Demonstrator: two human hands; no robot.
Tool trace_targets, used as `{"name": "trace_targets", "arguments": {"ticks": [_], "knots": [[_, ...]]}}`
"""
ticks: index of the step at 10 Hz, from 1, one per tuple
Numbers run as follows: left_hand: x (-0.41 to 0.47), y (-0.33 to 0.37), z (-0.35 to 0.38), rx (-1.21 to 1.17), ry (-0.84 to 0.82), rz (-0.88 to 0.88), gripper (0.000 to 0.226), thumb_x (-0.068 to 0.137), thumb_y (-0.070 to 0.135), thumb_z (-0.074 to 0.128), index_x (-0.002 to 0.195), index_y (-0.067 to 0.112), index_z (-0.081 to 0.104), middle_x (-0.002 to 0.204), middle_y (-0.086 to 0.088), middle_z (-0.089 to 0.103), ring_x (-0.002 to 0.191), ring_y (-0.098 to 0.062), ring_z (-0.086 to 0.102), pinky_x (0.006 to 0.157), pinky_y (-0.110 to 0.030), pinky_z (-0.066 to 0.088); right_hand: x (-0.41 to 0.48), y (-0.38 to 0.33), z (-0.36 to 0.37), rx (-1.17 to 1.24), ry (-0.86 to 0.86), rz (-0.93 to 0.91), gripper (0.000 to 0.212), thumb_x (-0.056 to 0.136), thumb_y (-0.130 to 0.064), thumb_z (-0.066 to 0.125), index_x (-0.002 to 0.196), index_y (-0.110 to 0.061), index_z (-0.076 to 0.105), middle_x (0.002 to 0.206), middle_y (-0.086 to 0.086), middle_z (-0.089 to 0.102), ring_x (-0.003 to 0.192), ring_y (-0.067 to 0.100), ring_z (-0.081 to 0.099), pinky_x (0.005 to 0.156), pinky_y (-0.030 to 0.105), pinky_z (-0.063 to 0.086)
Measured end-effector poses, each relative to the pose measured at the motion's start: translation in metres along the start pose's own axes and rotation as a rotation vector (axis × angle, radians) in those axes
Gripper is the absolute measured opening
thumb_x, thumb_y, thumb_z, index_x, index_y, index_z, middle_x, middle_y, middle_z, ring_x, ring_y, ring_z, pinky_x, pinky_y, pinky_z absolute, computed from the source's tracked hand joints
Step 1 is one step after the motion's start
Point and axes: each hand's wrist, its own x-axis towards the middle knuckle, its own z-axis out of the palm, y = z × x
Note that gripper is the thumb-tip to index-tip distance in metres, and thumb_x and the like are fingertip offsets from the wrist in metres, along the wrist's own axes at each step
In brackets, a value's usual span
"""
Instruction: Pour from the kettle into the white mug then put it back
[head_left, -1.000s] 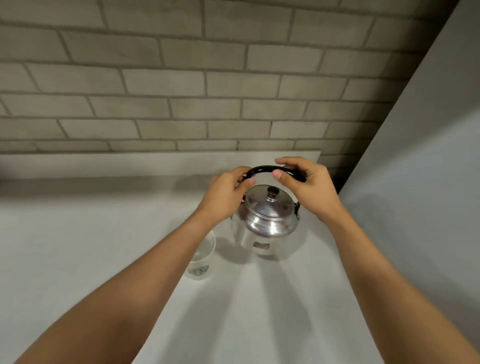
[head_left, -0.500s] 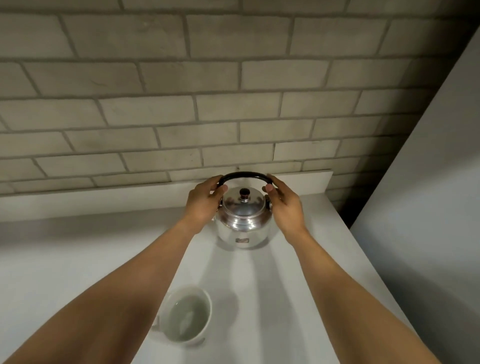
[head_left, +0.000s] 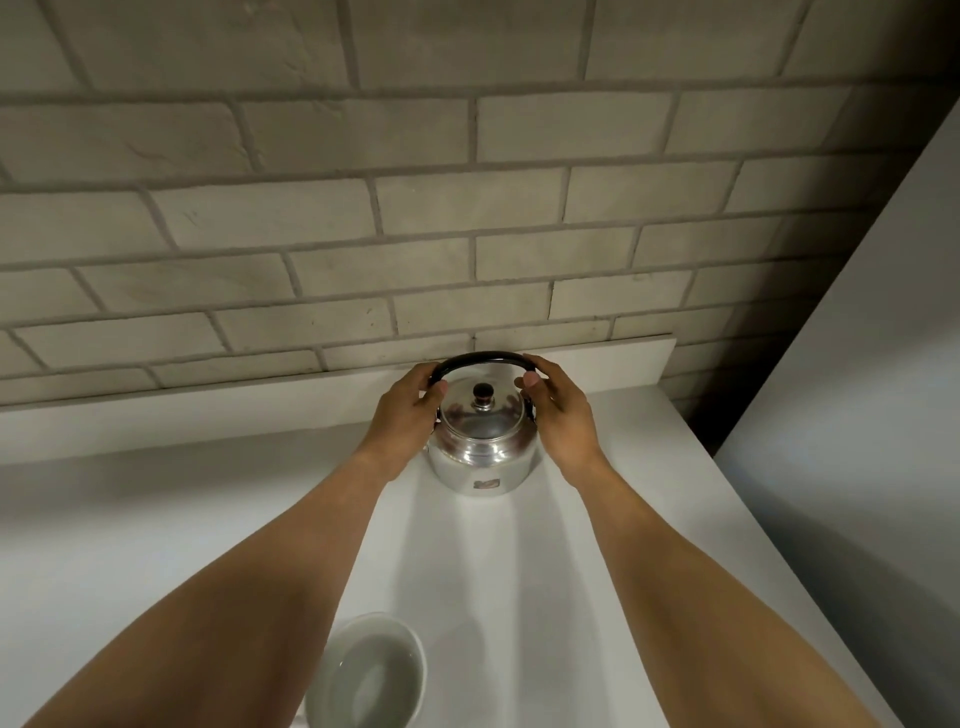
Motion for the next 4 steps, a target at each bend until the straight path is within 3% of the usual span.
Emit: {"name": "trace_targets", "arguments": {"ticks": [1, 2, 3, 4], "knots": [[0.001, -0.001, 0.001, 0.045, 0.015, 0.001, 0.030, 0.107, 0.026, 0.052, 0.135, 0.031, 0.063, 0.123, -0.002, 0.069, 0.105, -0.021, 0.065, 0.086, -0.030, 0.055, 0.001, 0.004, 0.001, -0.050, -0.001, 0.001, 0.027, 0.109, -0.038, 0.052, 0.131, -0.040, 0.068, 0.120, -0.012, 0.077, 0.114, 0.010, 0.072, 0.099, 0.026, 0.054], [0.001, 0.002, 0.000, 0.116, 0.017, -0.004, 0.034, 0.106, 0.031, 0.055, 0.140, 0.034, 0.058, 0.123, 0.001, 0.066, 0.113, -0.022, 0.065, 0.080, -0.019, 0.051, 0.005, 0.007, -0.001, -0.121, -0.030, 0.031, 0.035, 0.109, -0.037, 0.050, 0.142, -0.039, 0.062, 0.127, -0.007, 0.074, 0.122, 0.019, 0.068, 0.110, 0.038, 0.052], [-0.003, 0.011, -0.003, 0.207, -0.025, -0.051, 0.061, 0.101, 0.038, 0.063, 0.155, 0.032, 0.038, 0.146, -0.001, 0.053, 0.137, -0.026, 0.053, 0.108, -0.036, 0.046, -0.001, 0.000, -0.008, -0.212, -0.023, 0.075, 0.047, 0.107, -0.039, 0.056, 0.153, -0.038, 0.051, 0.140, -0.004, 0.067, 0.124, 0.014, 0.063, 0.110, 0.032, 0.049], [-0.010, 0.027, -0.005, 0.328, 0.019, 0.014, 0.068, 0.101, 0.040, 0.061, 0.159, 0.027, 0.030, 0.160, -0.007, 0.040, 0.146, -0.028, 0.041, 0.118, -0.037, 0.035, -0.014, -0.006, -0.018, -0.251, 0.031, 0.065, 0.053, 0.105, -0.039, 0.060, 0.156, -0.034, 0.048, 0.151, -0.002, 0.061, 0.118, 0.005, 0.064, 0.098, 0.014, 0.041]]}}
